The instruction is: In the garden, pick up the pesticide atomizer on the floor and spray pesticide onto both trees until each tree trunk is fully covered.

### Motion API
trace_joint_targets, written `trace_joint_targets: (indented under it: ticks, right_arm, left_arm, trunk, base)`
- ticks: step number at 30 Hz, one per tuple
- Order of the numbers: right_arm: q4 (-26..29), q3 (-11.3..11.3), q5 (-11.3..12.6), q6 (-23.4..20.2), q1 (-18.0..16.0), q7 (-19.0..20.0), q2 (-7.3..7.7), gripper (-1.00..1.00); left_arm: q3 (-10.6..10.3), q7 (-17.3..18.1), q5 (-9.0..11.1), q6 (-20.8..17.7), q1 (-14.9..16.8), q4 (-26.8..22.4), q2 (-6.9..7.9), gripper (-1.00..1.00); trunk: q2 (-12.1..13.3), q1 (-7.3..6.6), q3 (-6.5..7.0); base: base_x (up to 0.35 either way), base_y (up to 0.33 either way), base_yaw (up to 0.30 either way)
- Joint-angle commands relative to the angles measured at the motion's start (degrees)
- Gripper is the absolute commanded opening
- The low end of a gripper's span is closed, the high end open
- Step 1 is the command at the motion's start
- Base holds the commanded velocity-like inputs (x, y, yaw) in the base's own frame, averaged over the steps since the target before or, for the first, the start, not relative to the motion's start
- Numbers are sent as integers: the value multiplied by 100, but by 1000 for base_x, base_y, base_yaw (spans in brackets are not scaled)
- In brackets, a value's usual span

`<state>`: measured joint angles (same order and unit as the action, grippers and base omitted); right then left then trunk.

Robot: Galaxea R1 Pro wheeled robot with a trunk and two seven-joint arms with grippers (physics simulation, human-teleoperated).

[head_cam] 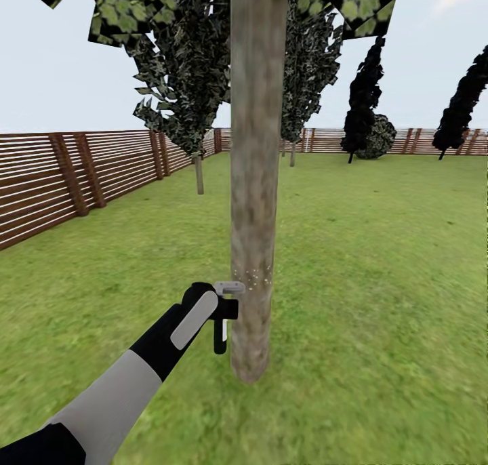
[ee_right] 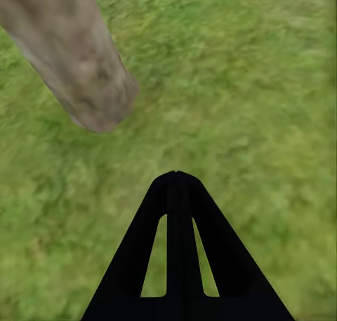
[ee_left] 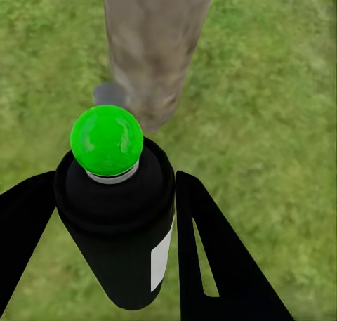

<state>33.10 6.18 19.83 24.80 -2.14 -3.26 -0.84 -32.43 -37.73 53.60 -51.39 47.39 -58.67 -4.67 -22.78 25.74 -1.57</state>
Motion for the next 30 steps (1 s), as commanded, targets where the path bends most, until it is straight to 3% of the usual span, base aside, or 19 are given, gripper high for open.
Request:
trace_joint_targets:
  ticks: [1, 5, 7, 10, 13, 16, 18, 20, 23, 27, 30]
  right_arm:
    - [-3, 40, 43, 24, -5, -34, 5, -100]
    - [-5, 41, 51, 24, -5, -34, 5, -100]
    - [-11, 41, 55, 24, -5, -34, 5, -100]
    - [-13, 41, 56, 24, -5, -34, 0, -100]
    - [-14, 41, 63, 23, -5, -37, -3, -100]
    - [-14, 42, 64, 20, -5, -39, -4, -100]
    - [-14, 41, 65, 17, -5, -41, -4, -100]
    - [-18, 41, 65, 16, -5, -40, -4, -100]
    - [-22, 45, 67, 16, -5, -41, -6, -100]
    - [-29, 49, 72, 10, -5, -41, -12, -100]
    - [-31, 49, 69, 8, -5, -39, -42, -100]
  left_arm:
    - [-5, -64, 55, -3, 7, -21, 0, -100]
    - [14, -82, 62, -114, 7, -29, -6, -100]
    - [30, -221, 78, -480, 49, -33, -35, -100]
    - [61, -487, 202, -748, 450, -26, -88, -100]
    - [69, -699, 771, -861, 1238, 44, -128, -100]
    - [70, -1020, 1208, -861, 1685, 134, -143, -100]
    - [70, -1312, 1736, -861, 2080, 154, -151, -100]
    - [65, -1499, 2108, -861, 2367, 161, -160, -100]
    - [62, -2051, 3023, -861, 3041, 193, -166, -100]
    - [61, -2521, 3790, -861, 3633, 217, -270, -100]
    - [61, -2638, 4178, -861, 3816, 224, -307, -100]
  trunk:
    - [-14, 4, -14]
    - [-14, 4, -14]
    - [-14, 4, -14]
    - [-14, 4, -14]
    - [-14, 4, -14]
    - [-14, 4, -14]
    - [-14, 4, -14]
    - [-14, 4, -14]
    - [-14, 4, -14]
    - [-14, 4, -14]
    - [-14, 4, -14]
  base:
    - [0, 28, -20]
    - [0, 9, -6]
    - [0, 1, -1]
    - [0, 0, 0]
    - [0, 0, 0]
    - [0, 0, 0]
    - [0, 0, 0]
    - [0, 0, 0]
    - [0, 0, 0]
    - [0, 0, 0]
    - [0, 0, 0]
